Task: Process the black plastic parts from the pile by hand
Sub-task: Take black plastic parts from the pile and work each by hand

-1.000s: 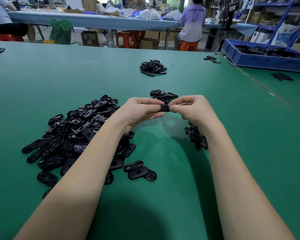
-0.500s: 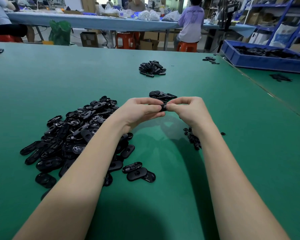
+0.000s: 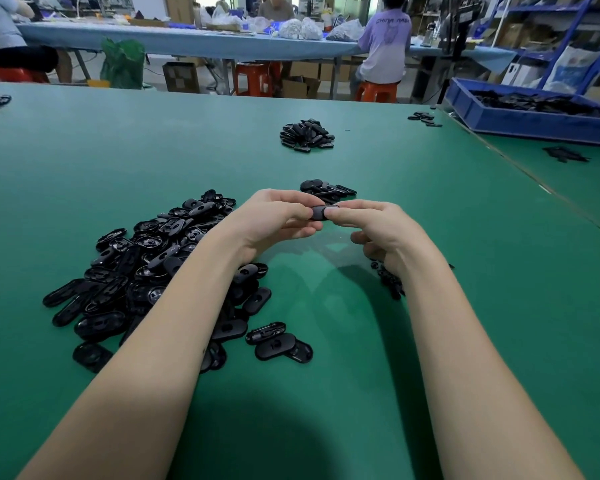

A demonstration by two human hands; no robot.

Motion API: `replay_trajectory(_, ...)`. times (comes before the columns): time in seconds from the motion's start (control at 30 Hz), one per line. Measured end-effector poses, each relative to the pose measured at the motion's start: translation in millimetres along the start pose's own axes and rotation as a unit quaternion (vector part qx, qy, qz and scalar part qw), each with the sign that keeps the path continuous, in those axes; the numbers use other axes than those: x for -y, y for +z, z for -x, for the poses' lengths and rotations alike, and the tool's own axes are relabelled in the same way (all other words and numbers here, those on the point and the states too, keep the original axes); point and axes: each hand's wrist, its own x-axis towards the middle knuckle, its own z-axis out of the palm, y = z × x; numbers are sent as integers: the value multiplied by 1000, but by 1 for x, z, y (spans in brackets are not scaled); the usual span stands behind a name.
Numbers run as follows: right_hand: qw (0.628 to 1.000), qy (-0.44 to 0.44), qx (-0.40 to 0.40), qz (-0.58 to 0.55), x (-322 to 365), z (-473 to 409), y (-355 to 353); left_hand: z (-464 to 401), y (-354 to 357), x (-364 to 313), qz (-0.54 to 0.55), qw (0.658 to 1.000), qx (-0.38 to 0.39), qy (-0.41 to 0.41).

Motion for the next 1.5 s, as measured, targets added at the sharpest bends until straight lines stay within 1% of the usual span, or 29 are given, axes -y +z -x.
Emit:
replay_trajectory(0.13, 1000, 4, 17, -9, -2, -2, 0, -1, 4, 0, -13, 1000, -4, 24)
replay_trajectory(0.27, 1000, 0, 25, 8, -2, -2, -1, -2, 6, 2, -11, 999, -15, 27)
replay_trajectory(0.37, 1000, -6, 7, 25, -2, 0, 0, -1, 6, 3, -40, 998, -29, 27)
replay_trajectory(0.47, 998, -33, -14, 50, -3, 1, 2, 0, 5, 4, -65, 997, -31, 30)
replay_trajectory(0.7, 995, -79, -15, 50, -7, 1, 0, -1, 5, 9, -68, 997, -13, 26)
replay_trajectory(0.8, 995, -79, -17, 59, -8, -1, -2, -3, 5, 11, -61, 998, -11, 23)
replay_trajectory(0.9, 995, -69, -33, 67, -11, -3, 2, -3, 6, 13, -83, 996, -16, 22)
replay_trajectory(1.1, 990, -86, -50, 97, -13, -3, 6, 0, 8, 11, -92, 995, -24, 16)
replay_trajectory(1.27, 988, -95, -50, 110, -17, -5, 6, 2, 13, 12, -159, 986, -44, 18)
replay_trajectory(1.37, 986, -111, -50, 114, -19, -4, 7, 2, 12, 13, -193, 979, -48, 35)
replay_trajectory(1.43, 989, -118, -40, 85, -17, -5, 5, 2, 9, 12, -203, 975, -43, 72)
replay_trajectory(1.5, 992, -109, -30, 56, -15, -5, 2, 3, 7, 13, -246, 960, -53, 119)
